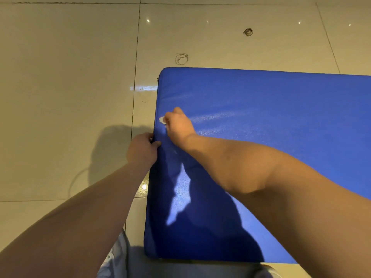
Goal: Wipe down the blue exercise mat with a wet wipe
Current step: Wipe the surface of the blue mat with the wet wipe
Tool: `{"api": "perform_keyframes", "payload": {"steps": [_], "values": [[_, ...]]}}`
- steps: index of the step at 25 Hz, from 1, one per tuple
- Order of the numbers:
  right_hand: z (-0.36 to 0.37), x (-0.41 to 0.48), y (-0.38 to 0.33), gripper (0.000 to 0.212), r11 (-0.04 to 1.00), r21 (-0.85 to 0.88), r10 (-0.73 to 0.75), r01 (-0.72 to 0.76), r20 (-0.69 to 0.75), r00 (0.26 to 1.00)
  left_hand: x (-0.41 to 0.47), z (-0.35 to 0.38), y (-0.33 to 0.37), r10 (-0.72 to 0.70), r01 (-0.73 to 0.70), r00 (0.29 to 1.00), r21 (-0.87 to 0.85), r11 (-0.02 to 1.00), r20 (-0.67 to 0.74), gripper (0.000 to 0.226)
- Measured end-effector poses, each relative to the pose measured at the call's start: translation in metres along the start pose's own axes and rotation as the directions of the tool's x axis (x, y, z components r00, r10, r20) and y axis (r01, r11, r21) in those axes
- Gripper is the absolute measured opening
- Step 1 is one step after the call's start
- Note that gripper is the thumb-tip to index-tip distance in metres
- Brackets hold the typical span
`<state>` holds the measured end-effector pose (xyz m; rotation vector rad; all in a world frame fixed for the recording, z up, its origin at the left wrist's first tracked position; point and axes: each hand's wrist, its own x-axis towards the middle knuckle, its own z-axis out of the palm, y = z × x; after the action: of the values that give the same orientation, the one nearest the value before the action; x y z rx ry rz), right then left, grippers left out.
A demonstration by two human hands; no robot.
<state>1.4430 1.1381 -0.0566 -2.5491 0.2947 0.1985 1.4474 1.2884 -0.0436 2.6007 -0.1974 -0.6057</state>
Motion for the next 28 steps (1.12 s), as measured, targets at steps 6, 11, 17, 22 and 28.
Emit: {"api": "perform_keyframes", "payload": {"steps": [6, 11, 17, 22, 28], "values": [[-0.04, -0.024, 0.075, 0.024, 0.923, 0.098, 0.383, -0.371, -0.199, 0.902, -0.008, 0.002, -0.002, -0.05, 0.05, 0.999, -0.033, 0.998, -0.001, 0.023], [-0.007, -0.024, 0.015, 0.025, 0.938, 0.115, 0.342, -0.328, -0.147, 0.928, -0.015, 0.005, -0.011, -0.05, 0.05, 0.999, -0.015, 0.999, -0.01, 0.023], [0.021, -0.032, -0.022, 0.013, 0.996, 0.049, 0.068, -0.072, 0.067, 0.995, -0.031, 0.004, -0.015, -0.074, 0.074, 0.997, 0.03, 0.997, -0.002, 0.024], [-0.019, -0.058, 0.041, 0.02, 0.962, 0.056, 0.27, -0.266, -0.074, 0.96, -0.039, 0.004, -0.015, -0.099, 0.099, 0.995, 0.012, 0.995, -0.008, 0.024], [-0.028, -0.071, 0.039, 0.021, 0.855, 0.158, 0.517, -0.494, -0.172, 0.839, -0.049, 0.004, -0.022, -0.103, 0.103, 0.995, 0.007, 0.995, 0.009, 0.025]]}}
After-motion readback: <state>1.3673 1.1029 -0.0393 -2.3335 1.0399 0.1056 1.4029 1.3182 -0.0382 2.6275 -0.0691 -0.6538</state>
